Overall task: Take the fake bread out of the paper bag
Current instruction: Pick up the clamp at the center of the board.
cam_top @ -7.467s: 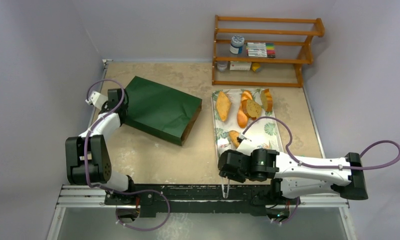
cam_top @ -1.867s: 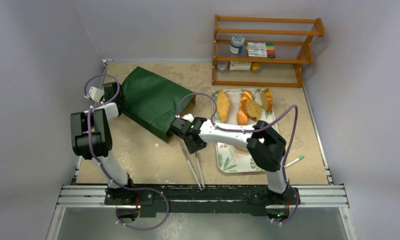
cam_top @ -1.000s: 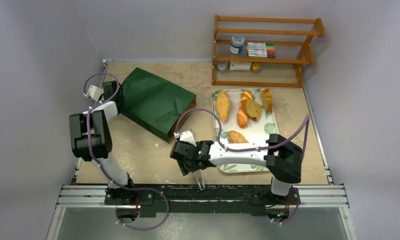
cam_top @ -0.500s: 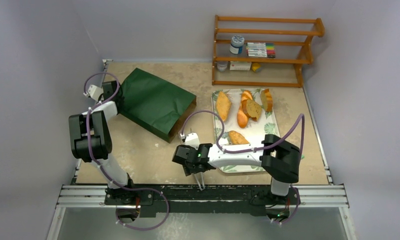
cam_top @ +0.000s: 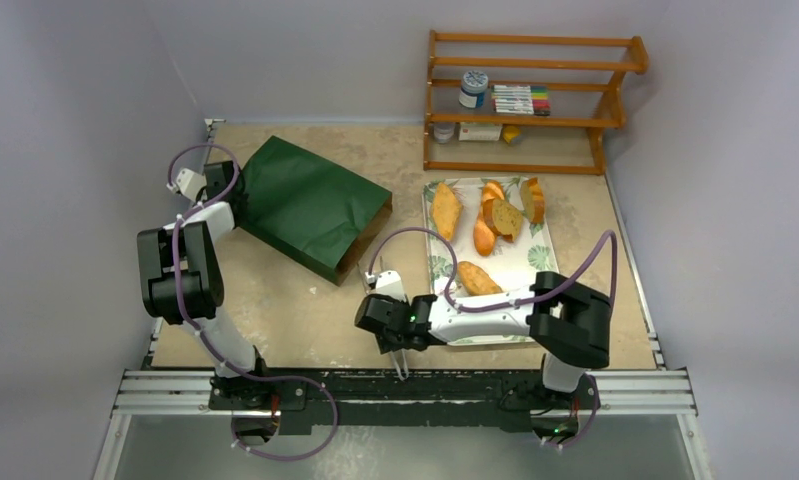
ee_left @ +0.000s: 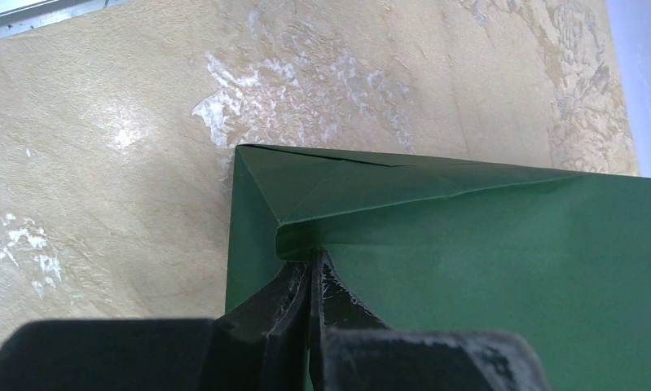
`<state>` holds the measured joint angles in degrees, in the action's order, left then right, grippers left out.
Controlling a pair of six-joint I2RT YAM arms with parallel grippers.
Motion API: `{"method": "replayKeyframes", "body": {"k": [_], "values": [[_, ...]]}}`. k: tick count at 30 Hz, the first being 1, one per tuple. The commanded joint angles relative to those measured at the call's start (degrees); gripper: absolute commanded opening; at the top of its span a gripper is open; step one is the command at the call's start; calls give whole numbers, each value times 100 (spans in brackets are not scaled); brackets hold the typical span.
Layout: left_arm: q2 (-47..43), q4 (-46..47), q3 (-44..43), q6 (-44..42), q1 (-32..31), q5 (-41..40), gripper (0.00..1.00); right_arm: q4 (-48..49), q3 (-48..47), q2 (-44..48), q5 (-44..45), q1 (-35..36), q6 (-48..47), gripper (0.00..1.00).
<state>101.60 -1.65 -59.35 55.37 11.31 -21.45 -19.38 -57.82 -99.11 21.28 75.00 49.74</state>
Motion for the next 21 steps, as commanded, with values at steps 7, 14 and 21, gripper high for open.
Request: {"method": "replayKeyframes", "body": {"k": [7, 14, 21], "values": [[-11, -120, -120, -124, 57, -176, 0, 434, 177, 631, -268, 28, -180, 44], [-38, -104, -90, -108, 58, -162, 0, 247, -100, 756, -488, 23, -215, 44], [-80, -58, 12, -88, 56, -115, 0, 91, -368, 652, -406, 10, -189, 44]]}}
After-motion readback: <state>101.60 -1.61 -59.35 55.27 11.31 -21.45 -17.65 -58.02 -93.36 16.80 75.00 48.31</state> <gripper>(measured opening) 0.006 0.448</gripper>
